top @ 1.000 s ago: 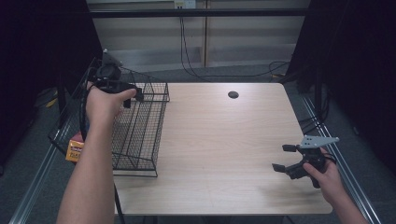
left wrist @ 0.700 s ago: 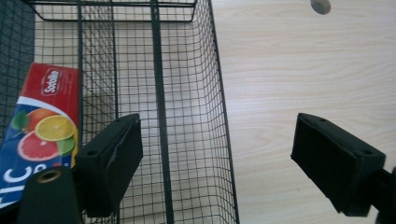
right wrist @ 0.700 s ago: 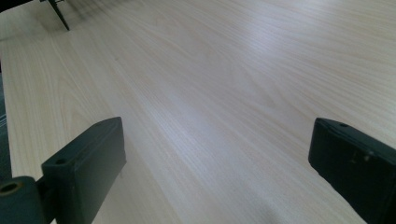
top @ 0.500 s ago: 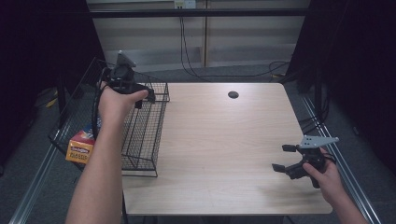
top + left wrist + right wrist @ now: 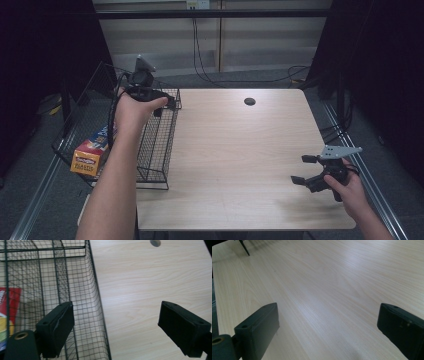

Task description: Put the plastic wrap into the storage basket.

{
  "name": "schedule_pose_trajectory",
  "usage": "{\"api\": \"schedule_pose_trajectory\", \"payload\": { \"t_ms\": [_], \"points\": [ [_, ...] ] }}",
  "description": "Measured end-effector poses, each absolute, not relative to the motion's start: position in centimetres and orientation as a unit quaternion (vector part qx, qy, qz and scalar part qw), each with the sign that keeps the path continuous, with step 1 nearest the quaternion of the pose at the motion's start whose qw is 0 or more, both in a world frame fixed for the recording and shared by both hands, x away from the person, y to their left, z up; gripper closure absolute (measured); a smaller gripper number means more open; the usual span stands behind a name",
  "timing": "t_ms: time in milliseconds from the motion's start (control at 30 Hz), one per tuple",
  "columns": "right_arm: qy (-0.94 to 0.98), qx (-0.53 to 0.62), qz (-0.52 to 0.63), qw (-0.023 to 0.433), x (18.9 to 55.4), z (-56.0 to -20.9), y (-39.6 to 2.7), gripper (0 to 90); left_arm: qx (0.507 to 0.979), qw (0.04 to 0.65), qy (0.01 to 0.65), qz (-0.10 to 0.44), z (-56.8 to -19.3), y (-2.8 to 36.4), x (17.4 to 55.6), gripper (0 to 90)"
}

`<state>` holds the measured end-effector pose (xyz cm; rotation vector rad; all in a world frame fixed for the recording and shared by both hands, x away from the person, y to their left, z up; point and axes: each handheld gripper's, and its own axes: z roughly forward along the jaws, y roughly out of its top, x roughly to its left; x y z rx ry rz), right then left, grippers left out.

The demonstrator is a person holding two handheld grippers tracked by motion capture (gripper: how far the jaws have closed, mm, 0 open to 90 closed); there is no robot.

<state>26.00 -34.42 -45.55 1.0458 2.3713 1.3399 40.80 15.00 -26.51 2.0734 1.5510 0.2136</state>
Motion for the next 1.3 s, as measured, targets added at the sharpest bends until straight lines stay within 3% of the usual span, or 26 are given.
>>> {"api": "schedule_pose_trajectory", "payload": {
  "t_ms": [1300],
  "points": [
    [0.812, 0.354, 0.450, 0.110, 26.0, -45.7, -34.3, 3.4, 0.818, 0.310, 0.481, 0.054, -30.9, 10.4, 38.8, 9.1]
  ]
}}
